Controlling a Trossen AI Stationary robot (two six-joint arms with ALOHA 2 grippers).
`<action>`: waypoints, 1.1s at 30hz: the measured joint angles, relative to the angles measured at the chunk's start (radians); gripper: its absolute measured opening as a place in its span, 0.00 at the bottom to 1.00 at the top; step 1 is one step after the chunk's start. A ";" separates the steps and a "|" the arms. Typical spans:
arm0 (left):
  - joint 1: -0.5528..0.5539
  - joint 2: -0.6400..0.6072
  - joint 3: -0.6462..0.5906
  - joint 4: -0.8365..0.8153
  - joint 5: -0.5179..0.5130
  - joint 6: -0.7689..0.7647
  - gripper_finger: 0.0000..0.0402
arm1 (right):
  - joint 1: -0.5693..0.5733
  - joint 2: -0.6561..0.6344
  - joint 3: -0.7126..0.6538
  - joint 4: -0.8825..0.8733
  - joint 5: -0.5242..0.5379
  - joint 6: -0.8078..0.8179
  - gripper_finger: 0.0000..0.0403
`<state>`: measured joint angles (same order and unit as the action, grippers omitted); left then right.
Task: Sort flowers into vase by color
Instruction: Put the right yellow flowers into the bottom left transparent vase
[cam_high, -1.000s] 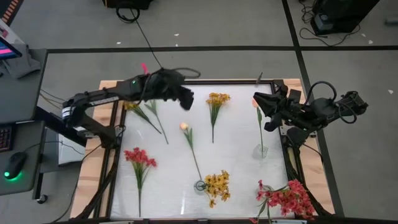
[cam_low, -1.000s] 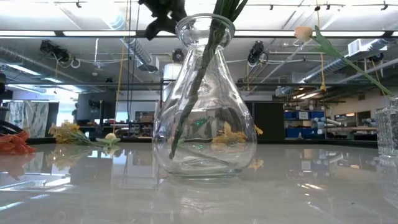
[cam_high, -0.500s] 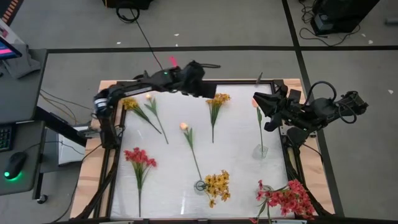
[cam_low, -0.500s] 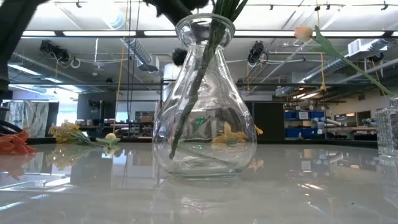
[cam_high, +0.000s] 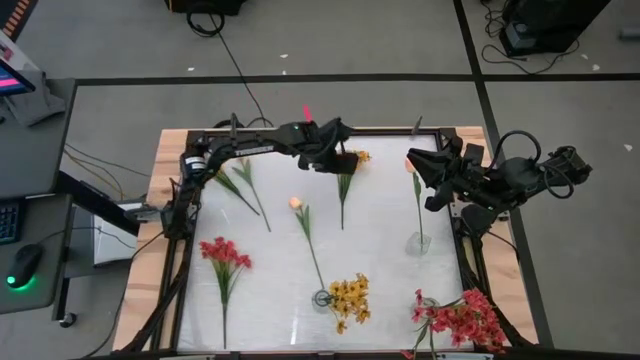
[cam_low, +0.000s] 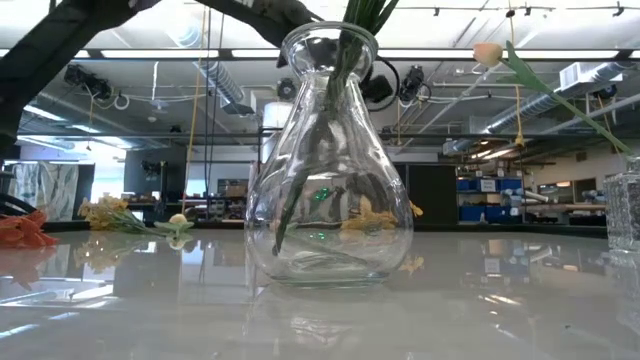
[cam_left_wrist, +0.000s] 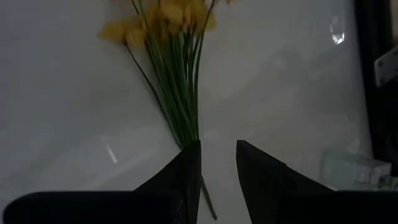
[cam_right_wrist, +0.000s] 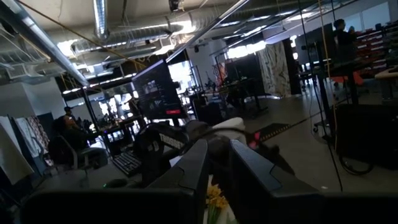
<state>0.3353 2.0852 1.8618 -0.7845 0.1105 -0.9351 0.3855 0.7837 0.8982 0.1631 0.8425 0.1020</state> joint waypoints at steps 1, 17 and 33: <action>-0.005 0.006 0.000 0.001 0.000 -0.006 0.27 | 0.000 0.000 0.000 0.000 0.000 0.000 0.19; -0.048 0.092 0.025 -0.041 -0.027 -0.047 0.27 | 0.000 0.000 0.000 0.003 0.000 0.000 0.19; -0.061 0.305 0.294 -0.203 -0.067 0.004 0.27 | 0.000 0.000 0.000 0.001 0.000 0.000 0.19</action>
<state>0.2740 2.3898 2.1556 -0.9870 0.0437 -0.9313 0.3857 0.7834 0.8982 0.1642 0.8421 0.1020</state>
